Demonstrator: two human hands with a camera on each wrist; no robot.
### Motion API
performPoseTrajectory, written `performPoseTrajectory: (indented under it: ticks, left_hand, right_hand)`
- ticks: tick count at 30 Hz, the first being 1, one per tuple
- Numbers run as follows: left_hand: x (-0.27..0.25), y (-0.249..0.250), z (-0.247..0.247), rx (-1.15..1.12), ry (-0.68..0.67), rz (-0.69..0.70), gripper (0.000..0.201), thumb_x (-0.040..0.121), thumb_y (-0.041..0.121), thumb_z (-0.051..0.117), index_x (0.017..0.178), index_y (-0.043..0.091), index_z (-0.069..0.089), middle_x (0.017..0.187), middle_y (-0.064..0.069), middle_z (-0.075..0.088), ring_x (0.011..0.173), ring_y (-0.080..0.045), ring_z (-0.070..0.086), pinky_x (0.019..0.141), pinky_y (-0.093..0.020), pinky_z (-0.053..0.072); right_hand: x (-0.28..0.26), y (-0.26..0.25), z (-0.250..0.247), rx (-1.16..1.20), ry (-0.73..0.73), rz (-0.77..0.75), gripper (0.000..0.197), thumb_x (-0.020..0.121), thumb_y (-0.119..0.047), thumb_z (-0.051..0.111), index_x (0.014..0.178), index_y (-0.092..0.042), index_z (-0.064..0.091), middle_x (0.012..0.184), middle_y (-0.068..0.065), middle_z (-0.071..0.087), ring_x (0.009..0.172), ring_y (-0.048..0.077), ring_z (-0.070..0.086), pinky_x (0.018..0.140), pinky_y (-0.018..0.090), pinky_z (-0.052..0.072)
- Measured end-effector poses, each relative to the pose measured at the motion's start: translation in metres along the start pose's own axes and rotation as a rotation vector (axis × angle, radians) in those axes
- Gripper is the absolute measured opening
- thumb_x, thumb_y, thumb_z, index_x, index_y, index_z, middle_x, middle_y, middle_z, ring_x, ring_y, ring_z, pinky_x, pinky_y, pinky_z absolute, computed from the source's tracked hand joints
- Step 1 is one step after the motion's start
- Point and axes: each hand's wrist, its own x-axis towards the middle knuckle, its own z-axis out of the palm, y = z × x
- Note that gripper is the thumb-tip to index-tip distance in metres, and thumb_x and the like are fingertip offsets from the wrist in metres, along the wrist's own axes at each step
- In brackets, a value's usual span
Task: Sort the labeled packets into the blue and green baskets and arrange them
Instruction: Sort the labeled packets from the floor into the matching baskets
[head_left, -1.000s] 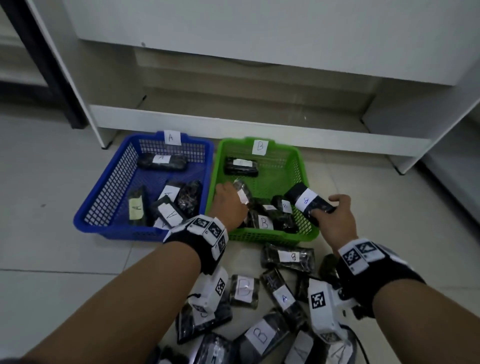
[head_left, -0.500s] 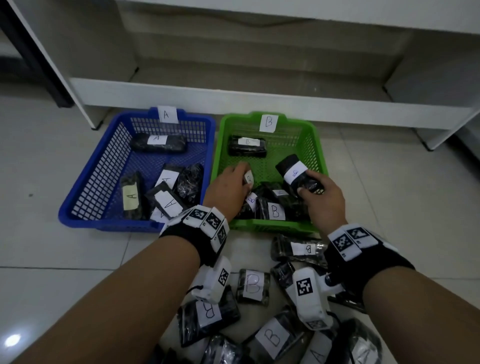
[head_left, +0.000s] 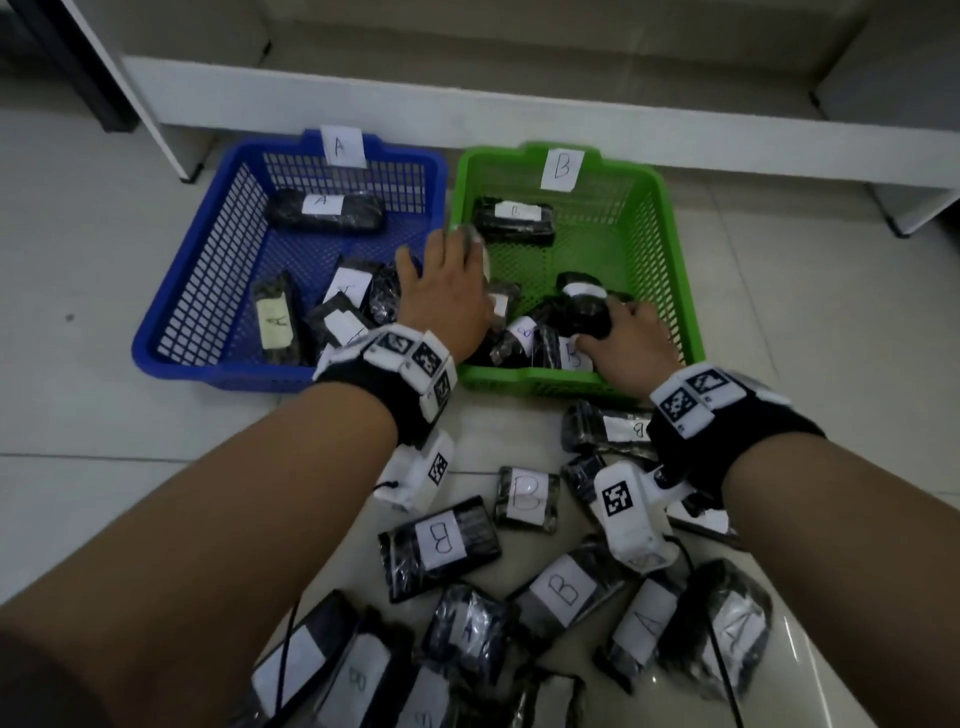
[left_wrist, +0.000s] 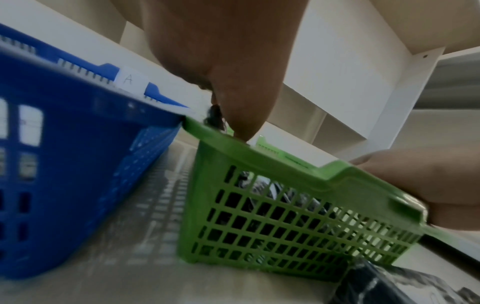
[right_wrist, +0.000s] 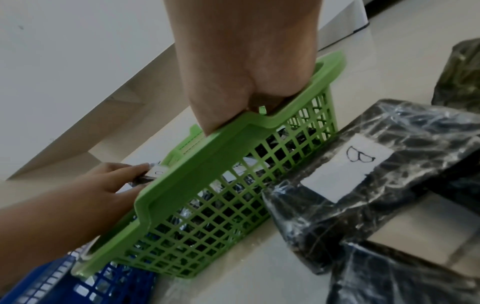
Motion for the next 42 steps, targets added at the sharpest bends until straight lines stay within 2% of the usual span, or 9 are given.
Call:
performPoseTrajectory:
  ticks: [4, 9, 15, 18, 22, 26, 30, 36, 42]
  left_hand:
    - [0.000, -0.014, -0.005, -0.056, -0.141, 0.015, 0.075, 0.096, 0.049, 0.037, 0.151, 0.016, -0.001, 0.159, -0.001, 0.005, 0.147, -0.022, 0.001, 0.110, -0.063, -0.002]
    - [-0.016, -0.028, -0.010, 0.024, -0.120, 0.045, 0.074, 0.092, 0.063, 0.032, 0.151, 0.030, 0.001, 0.157, -0.009, -0.017, 0.144, -0.032, -0.016, 0.110, -0.062, -0.007]
    - [-0.079, -0.039, -0.025, 0.047, -0.136, 0.390, 0.059, 0.094, 0.047, 0.042, 0.145, 0.021, 0.029, 0.157, -0.013, 0.009, 0.145, -0.032, 0.005, 0.111, -0.059, 0.002]
    - [-0.131, -0.057, -0.029, 0.102, -0.130, 0.568, 0.054, 0.094, 0.043, 0.044, 0.141, 0.017, 0.035, 0.152, -0.017, 0.021, 0.140, -0.034, 0.019, 0.109, -0.055, 0.012]
    - [-0.201, -0.088, -0.024, 0.106, -0.298, 0.679, 0.055, 0.094, 0.047, 0.041, 0.139, 0.016, 0.038, 0.145, -0.015, 0.032, 0.133, -0.032, 0.031, 0.107, -0.051, 0.023]
    - [-0.257, -0.127, -0.014, 0.106, -0.528, 0.626, 0.062, 0.092, 0.047, 0.048, 0.144, 0.017, 0.030, 0.148, -0.013, 0.027, 0.133, -0.031, 0.031, 0.107, -0.044, 0.027]
    - [-0.281, -0.147, -0.010, 0.092, -0.699, 0.498, 0.076, 0.087, 0.049, 0.056, 0.147, 0.022, 0.019, 0.150, -0.007, 0.018, 0.135, -0.027, 0.027, 0.108, -0.040, 0.028]
    - [-0.281, -0.130, -0.008, 0.016, -0.698, 0.468, 0.088, 0.077, 0.048, 0.069, 0.144, 0.015, 0.022, 0.137, -0.012, 0.035, 0.121, -0.029, 0.042, 0.098, -0.042, 0.042]
    - [-0.303, -0.101, 0.008, -0.078, -0.768, 0.119, 0.067, 0.080, 0.042, 0.068, 0.123, 0.004, 0.034, 0.120, -0.015, 0.049, 0.106, -0.033, 0.056, 0.080, -0.038, 0.047]
  right_hand:
    - [-0.001, -0.001, -0.004, 0.002, 0.036, -0.068, 0.074, 0.087, -0.057, 0.046, 0.147, -0.022, 0.021, 0.141, 0.017, 0.040, 0.125, 0.039, 0.042, 0.101, 0.055, 0.037]
    - [-0.024, -0.016, -0.013, -0.190, 0.077, -0.173, 0.069, 0.090, -0.060, 0.039, 0.148, -0.025, 0.020, 0.154, 0.014, 0.020, 0.139, 0.037, 0.021, 0.109, 0.057, 0.017]
    - [-0.085, -0.038, -0.021, -0.297, 0.145, -0.613, 0.059, 0.090, -0.043, 0.051, 0.140, -0.015, 0.035, 0.146, 0.014, 0.030, 0.134, 0.033, 0.025, 0.105, 0.048, 0.022]
    - [-0.126, -0.025, -0.002, -0.338, 0.039, -0.832, 0.058, 0.086, -0.042, 0.052, 0.135, -0.013, 0.042, 0.139, 0.014, 0.039, 0.129, 0.031, 0.031, 0.101, 0.046, 0.027]
    - [-0.172, -0.010, 0.038, -0.395, -0.203, -0.931, 0.057, 0.087, -0.040, 0.059, 0.135, -0.014, 0.043, 0.139, 0.013, 0.041, 0.129, 0.032, 0.034, 0.099, 0.044, 0.029]
    - [-0.193, -0.028, 0.068, -0.397, -0.382, -0.983, 0.066, 0.089, -0.046, 0.053, 0.145, -0.021, 0.027, 0.151, 0.004, 0.026, 0.137, 0.023, 0.022, 0.109, 0.039, 0.022]
    - [-0.203, -0.072, 0.081, -0.500, -0.377, -1.121, 0.075, 0.087, -0.055, 0.051, 0.148, -0.026, 0.017, 0.153, -0.003, 0.022, 0.139, 0.018, 0.018, 0.110, 0.037, 0.019]
    - [-0.223, -0.116, 0.101, -0.700, -0.357, -1.321, 0.069, 0.077, -0.058, 0.060, 0.134, -0.024, 0.042, 0.141, 0.003, 0.034, 0.132, 0.023, 0.026, 0.102, 0.037, 0.026]
    - [-0.229, -0.108, 0.116, -0.826, -0.399, -1.300, 0.068, 0.077, -0.050, 0.065, 0.133, -0.019, 0.043, 0.144, 0.007, 0.028, 0.132, 0.026, 0.026, 0.101, 0.039, 0.028]
